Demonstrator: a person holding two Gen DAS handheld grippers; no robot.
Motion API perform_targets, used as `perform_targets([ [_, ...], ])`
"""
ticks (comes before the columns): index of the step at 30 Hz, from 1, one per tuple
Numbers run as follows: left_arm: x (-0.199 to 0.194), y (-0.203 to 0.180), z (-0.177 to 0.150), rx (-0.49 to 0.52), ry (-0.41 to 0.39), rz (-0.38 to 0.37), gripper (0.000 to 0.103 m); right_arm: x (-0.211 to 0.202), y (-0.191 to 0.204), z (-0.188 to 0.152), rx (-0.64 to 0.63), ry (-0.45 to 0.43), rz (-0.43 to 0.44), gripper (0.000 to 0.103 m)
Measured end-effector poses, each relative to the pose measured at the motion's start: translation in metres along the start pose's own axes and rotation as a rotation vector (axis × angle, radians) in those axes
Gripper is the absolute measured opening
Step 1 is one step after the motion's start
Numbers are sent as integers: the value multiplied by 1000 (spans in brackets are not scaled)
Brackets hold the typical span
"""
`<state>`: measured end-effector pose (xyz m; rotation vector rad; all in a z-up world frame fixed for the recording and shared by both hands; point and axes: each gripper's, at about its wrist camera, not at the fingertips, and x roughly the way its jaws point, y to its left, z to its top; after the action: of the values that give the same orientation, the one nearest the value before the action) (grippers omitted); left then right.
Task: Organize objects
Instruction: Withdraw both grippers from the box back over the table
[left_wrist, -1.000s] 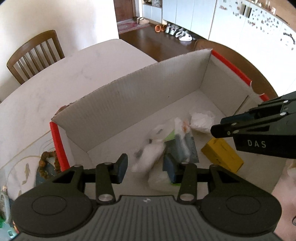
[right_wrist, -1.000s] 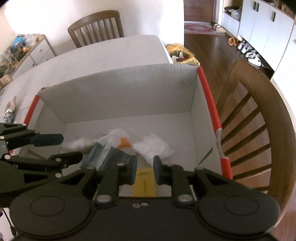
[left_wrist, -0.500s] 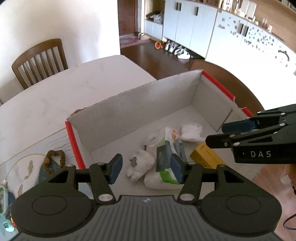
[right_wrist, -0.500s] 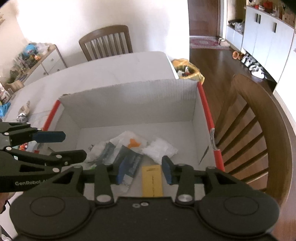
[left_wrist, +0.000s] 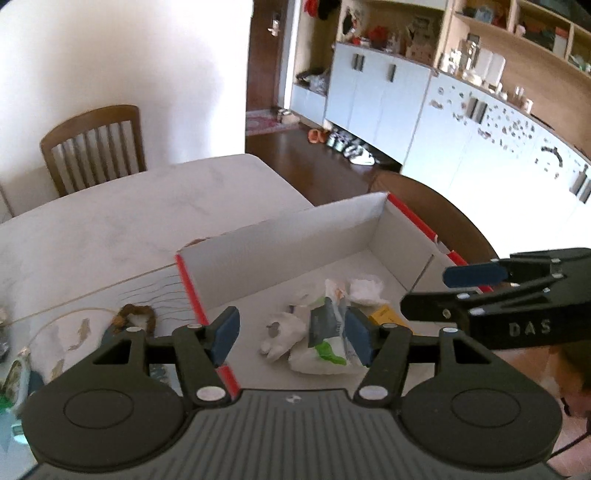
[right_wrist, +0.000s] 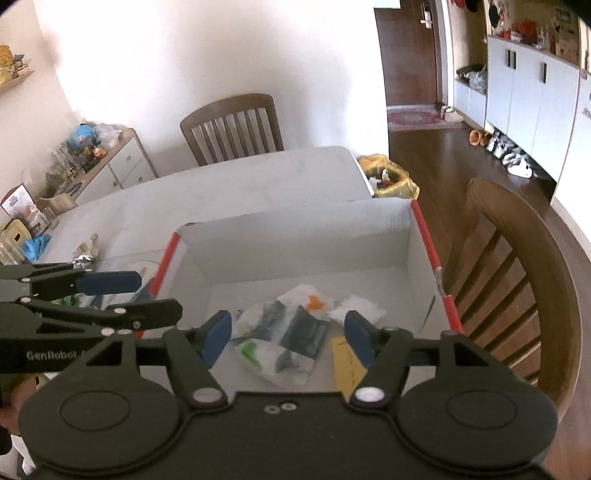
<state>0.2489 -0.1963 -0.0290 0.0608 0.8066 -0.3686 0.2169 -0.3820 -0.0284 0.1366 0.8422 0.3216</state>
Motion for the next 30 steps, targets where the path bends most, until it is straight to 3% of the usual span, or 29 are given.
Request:
perform_targets([
  [8,-38,27,-16,-19,-62,-1,71,-18,41,-11,-29,-105,-30,89],
  [12,-54,45,-23,-41,-68,-19,79,-24,56,-15,29,-147,-17,102],
  [23,-91,85,-47,-55,-95,-15,86,-31,98,-31,103,-225,-37,102],
  [27,-101,102,-55,-72,-101,-13,98,-30,112,-36,120,-221,-44,102],
  [30,-108,115,-61,-81,-110,-14,100,-30,127,-39,107,-236,-44,102],
])
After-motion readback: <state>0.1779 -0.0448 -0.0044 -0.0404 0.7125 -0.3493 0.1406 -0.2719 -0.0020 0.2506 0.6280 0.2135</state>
